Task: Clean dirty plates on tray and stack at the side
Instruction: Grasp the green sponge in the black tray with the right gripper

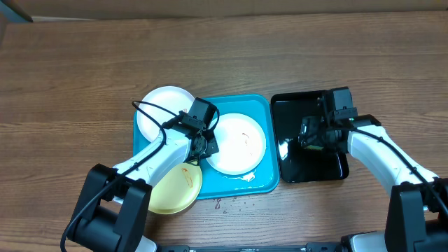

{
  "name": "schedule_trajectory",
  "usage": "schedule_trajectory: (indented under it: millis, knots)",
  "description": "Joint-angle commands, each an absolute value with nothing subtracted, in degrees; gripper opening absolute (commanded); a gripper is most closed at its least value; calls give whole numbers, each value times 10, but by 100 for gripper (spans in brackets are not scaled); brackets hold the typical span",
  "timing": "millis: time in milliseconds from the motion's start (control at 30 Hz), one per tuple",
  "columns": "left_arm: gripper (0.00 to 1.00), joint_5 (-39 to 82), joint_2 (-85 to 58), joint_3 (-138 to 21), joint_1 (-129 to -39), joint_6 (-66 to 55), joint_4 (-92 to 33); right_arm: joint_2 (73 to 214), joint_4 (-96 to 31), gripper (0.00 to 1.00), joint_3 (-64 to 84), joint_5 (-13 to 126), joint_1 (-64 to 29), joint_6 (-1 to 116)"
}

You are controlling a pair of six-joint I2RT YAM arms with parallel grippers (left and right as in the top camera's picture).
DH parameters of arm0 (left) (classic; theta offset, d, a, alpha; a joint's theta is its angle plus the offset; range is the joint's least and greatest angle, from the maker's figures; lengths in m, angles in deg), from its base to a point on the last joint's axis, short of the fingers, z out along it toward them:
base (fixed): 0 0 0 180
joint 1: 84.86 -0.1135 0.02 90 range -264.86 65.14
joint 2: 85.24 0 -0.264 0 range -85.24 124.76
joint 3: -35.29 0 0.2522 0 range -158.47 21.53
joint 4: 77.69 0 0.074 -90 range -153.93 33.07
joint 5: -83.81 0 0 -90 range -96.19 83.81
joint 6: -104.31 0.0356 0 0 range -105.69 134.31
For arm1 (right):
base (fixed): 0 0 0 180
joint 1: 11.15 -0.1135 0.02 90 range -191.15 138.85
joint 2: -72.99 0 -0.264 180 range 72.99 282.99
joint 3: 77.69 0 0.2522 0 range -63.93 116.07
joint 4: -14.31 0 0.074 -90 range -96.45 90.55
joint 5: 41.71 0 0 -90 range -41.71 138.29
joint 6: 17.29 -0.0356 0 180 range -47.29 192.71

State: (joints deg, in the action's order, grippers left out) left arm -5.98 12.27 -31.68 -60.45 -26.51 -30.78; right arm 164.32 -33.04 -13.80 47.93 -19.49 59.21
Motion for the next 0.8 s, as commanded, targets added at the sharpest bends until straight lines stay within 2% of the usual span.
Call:
schedule_trajectory:
  millis: [0,167,300,433,600,767]
  knots:
    - [8,-90,129,-302,-600,-286,-308,1640,-326,82,-142,494,-201,589]
    - [14,-94,129,-302,-600,-260,-303,1640,-343,70,-142,525,-212,589]
    - [18,-94,129,-302,-601,-247,-300,1640,-362,69,-142,513,-240,590]
    - [19,-95,129,-302,-601,-247,-301,1640,-357,73,-142,451,-248,586]
    - [19,-96,129,-302,-601,-246,-298,1640,-379,76,-142,415,-248,487]
    - [19,-96,129,-302,-601,-247,-299,1640,-367,84,-142,416,-248,421]
